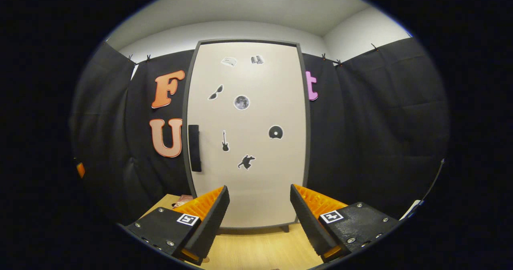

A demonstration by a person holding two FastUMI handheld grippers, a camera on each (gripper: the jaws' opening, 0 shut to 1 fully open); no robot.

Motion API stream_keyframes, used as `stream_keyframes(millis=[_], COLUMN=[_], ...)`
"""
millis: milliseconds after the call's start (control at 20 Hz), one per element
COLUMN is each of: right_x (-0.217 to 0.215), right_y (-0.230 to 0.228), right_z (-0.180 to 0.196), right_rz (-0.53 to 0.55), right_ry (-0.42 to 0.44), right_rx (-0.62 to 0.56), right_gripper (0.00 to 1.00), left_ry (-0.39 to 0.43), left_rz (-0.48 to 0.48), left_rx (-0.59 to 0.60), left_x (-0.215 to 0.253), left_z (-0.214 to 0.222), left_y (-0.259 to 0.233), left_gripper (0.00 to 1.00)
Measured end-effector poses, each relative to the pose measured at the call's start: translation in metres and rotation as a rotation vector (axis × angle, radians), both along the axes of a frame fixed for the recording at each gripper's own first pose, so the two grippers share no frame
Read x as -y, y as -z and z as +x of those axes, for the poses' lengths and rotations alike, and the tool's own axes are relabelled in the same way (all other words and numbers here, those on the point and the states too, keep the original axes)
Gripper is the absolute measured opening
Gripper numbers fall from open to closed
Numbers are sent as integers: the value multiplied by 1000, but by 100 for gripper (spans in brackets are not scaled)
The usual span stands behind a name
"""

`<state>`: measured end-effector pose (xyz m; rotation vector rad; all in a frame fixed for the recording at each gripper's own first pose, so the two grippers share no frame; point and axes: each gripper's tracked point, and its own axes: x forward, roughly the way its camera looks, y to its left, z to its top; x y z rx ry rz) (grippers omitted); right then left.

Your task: Open the cabinet door with the right hand, grasp the bottle in the cabinet with the left hand and place it on the coaster, then close the cabinet door with the right hand.

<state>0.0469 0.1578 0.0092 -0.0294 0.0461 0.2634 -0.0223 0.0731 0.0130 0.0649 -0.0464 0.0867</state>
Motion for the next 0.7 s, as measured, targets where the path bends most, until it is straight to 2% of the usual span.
stream_keyframes(millis=[400, 450, 500, 700], right_x=[-94, -105, -113, -147], right_y=[0, -1, -3, -6], right_z=[49, 55, 61, 87], right_rz=[29, 32, 28, 16], right_ry=[-116, -124, -128, -145], right_rx=[-26, -30, -27, -29], right_gripper=[94, 94, 94, 94], left_ry=[-50, -55, -61, -92], left_rz=[6, 8, 10, 6], left_rx=[-16, -18, -18, -26], left_x=[-23, -26, -30, -46], left_z=[-8, -9, -10, -13], left_y=[8, 9, 9, 13], left_gripper=[98, 99, 96, 96])
